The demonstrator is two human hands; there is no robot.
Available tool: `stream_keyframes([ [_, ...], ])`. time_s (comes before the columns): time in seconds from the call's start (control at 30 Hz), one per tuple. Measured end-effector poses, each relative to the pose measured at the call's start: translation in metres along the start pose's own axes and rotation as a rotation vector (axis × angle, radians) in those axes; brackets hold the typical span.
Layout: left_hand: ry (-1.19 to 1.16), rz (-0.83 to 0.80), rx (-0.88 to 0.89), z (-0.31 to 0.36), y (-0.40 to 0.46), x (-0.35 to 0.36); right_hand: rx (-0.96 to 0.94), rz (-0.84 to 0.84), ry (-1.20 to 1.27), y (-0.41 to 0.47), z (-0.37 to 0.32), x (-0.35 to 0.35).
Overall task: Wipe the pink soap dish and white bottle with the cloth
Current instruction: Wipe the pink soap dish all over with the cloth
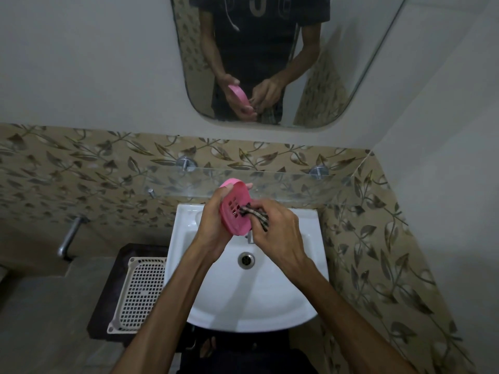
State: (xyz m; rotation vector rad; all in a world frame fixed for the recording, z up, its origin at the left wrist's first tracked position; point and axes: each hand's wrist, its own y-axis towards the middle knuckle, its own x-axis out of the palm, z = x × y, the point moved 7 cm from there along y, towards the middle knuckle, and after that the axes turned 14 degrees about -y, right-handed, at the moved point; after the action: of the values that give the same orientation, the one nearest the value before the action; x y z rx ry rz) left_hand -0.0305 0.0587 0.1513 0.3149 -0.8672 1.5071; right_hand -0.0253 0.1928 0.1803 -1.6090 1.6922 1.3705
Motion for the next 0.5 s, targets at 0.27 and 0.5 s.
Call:
stream_keyframes([
  [0.27, 0.013, -0.005, 0.041, -0.002, 0.001, 0.000, -0.032, -0.052, -0.028, 0.002, 0.001, 0.008],
  [0.5, -0.022, -0.022, 0.050, 0.005, -0.001, -0.003, 0.006, 0.006, 0.037, 0.000, 0.002, 0.010],
])
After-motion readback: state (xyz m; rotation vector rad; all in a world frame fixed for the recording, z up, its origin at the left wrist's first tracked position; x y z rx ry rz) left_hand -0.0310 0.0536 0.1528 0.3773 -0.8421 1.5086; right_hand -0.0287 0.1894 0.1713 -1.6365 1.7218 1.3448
